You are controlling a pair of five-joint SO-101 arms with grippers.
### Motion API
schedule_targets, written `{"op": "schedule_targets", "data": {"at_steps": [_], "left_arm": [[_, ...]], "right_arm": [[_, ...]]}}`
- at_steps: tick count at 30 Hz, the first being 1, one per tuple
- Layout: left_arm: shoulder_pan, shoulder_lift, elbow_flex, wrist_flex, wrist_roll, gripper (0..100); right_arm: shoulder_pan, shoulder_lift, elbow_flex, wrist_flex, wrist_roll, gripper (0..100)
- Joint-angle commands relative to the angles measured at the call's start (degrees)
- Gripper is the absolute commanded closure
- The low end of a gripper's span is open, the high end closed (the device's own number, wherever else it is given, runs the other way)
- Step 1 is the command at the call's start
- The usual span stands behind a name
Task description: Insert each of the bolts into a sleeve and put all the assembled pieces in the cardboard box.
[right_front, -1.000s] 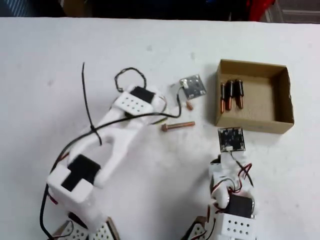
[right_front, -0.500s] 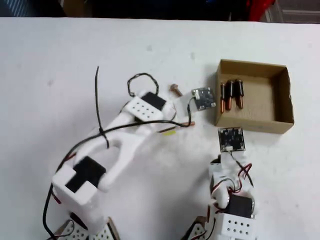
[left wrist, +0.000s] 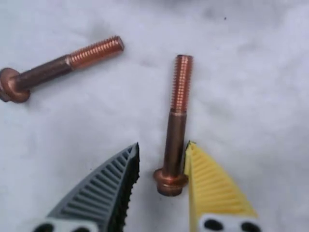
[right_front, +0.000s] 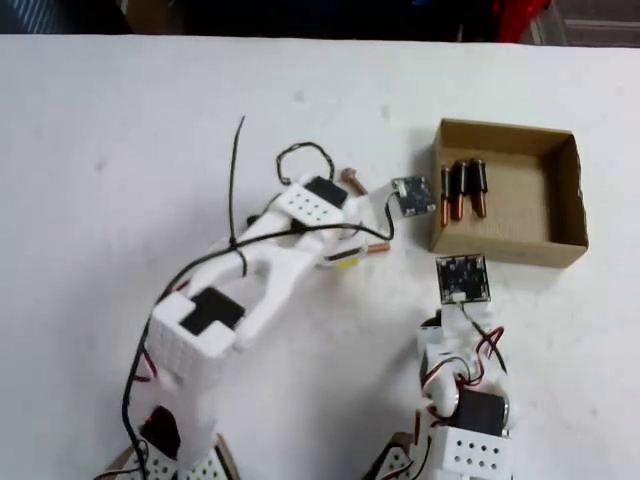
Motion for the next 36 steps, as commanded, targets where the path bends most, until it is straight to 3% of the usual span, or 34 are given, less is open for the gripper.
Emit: {"op": "schedule_targets", "data": {"at_steps": [1,8,20,26,36], "left_arm": [[-1.3,0.9,-3.4,2.2,-0.6,84],[-2.8,1.5,-3.4,2.5,-0.6,95],[-3.2,1.5,-3.4,2.5,-0.1,95],[-3.2,0.7,-4.3,7.6,-0.1,95],[-4.8,-14.9,-0.9,15.5,-0.4,95]], "right_arm": [[0.7,-0.5,0.4,0.2,0.1,98.1],[0.7,-0.5,0.4,0.2,0.1,98.1],[0.7,-0.5,0.4,0.2,0.1,98.1],[0.7,-0.5,0.4,0.2,0.1,98.1],[0.7,-0.5,0.4,0.2,0.1,98.1]]}}
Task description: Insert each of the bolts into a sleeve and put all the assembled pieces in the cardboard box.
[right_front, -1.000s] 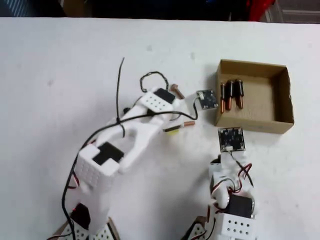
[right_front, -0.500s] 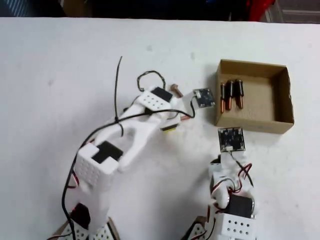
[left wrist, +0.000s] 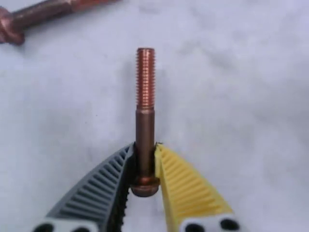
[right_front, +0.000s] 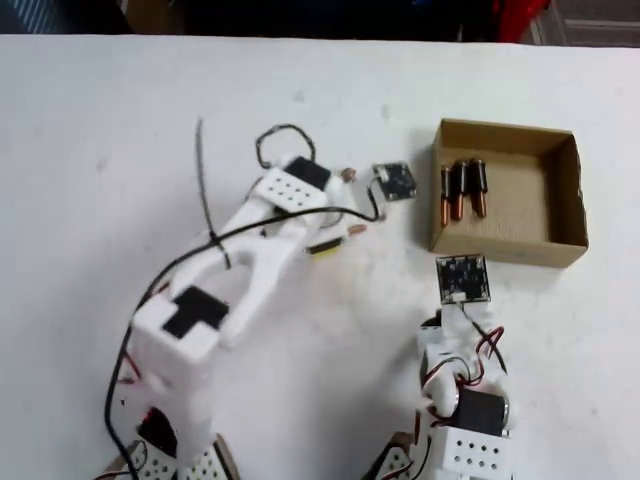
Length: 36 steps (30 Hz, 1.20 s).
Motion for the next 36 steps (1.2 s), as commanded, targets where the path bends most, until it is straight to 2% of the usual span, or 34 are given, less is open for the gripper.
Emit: {"op": "schedule_targets", "data": {"at_steps": [1,5,9,19,25,30,36], "left_arm": [[-1.4,-10.2,1.9,2.9,-0.5,95],[-3.9,-18.4,7.7,3.2,-0.7,95],[-6.5,-27.2,15.2,2.9,-4.5,95],[-13.1,-43.6,30.3,2.7,-4.8,95],[-13.8,-51.2,42.9,-3.6,-5.4,95],[-14.0,-54.5,53.2,-8.2,-12.3,95],[-16.7,-57.4,61.7,-15.5,-7.9,95]], "right_arm": [[0.7,-0.5,0.4,0.2,0.1,98.1],[0.7,-0.5,0.4,0.2,0.1,98.1],[0.7,-0.5,0.4,0.2,0.1,98.1],[0.6,-0.5,0.4,0.2,0.1,98.1],[0.6,-0.5,0.4,0.2,0.1,98.1],[0.6,-0.3,0.4,0.2,0.1,98.1],[0.6,-0.3,0.4,0.2,0.1,98.1]]}}
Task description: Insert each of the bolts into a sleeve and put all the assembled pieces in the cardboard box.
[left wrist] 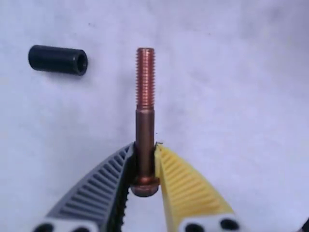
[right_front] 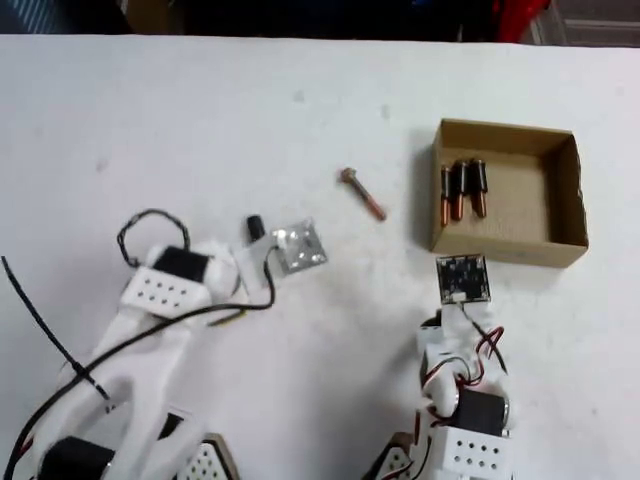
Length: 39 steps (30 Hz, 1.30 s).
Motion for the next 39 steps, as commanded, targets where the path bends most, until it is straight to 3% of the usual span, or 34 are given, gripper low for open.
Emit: {"op": "schedule_targets", "data": {"at_steps": [1,10,16,21,26,33,39], "left_arm": [[-3.0,-4.0,2.0,-4.5,3.3,95],[-10.1,-18.7,7.7,-3.6,8.3,95],[-10.2,-31.5,9.4,3.3,8.5,95],[-9.9,-34.4,9.5,5.4,8.2,95],[-10.0,-34.4,12.3,3.1,4.3,95],[-10.0,-34.7,21.4,-7.5,5.0,95],[-9.8,-34.5,21.6,-8.1,4.9,95]], "right_arm": [[0.6,-0.3,0.4,0.2,0.1,98.1],[0.5,-0.3,0.4,0.2,0.1,98.1],[0.5,-0.2,0.4,0.2,0.1,98.1],[0.5,-0.2,0.4,0.3,0.1,98.1],[0.5,-0.2,0.4,0.3,0.1,98.1],[0.5,-0.2,0.4,0.3,0.1,98.1],[0.5,-0.2,0.4,0.3,0.1,98.1]]}}
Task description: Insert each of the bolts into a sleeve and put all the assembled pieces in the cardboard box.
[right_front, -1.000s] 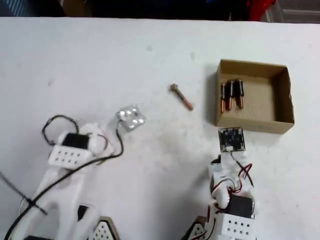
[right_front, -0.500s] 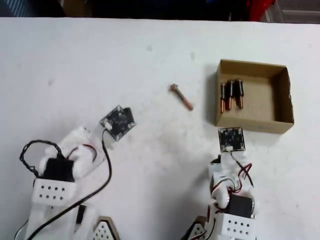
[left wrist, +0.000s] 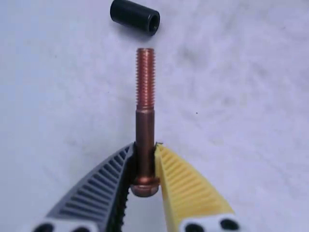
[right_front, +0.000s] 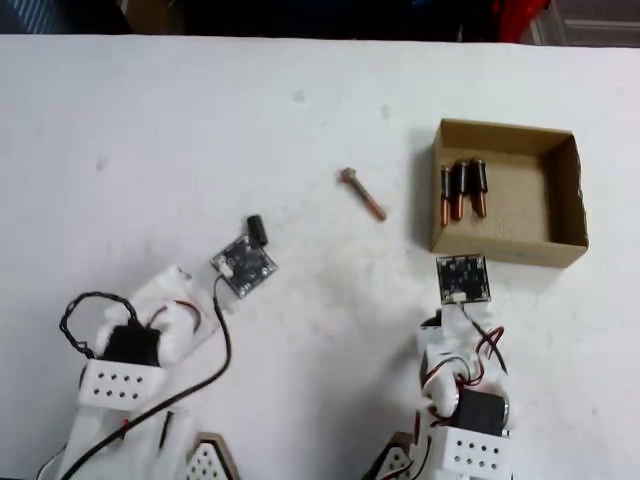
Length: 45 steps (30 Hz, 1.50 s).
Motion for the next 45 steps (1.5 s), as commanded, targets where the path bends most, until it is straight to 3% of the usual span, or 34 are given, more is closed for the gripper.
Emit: {"op": "schedule_targets", "data": {"at_steps": [1,11,25,39,45], "left_arm": [[-0.1,-1.2,-0.6,-2.2,-0.2,95],[5.7,-1.1,1.7,-3.7,-0.4,95],[5.7,-1.0,2.3,-7.3,-0.1,95],[5.8,-0.3,-11.3,6.2,6.3,95],[5.8,14.8,-18.5,6.1,7.2,95]], "right_arm": [[0.5,-0.2,0.4,0.3,0.1,98.1],[0.5,-0.2,0.4,0.3,0.1,98.1],[0.5,-0.2,0.4,0.3,0.1,98.1],[0.5,-0.2,0.4,0.3,0.1,98.1],[0.5,-0.2,0.4,0.3,0.1,98.1]]}}
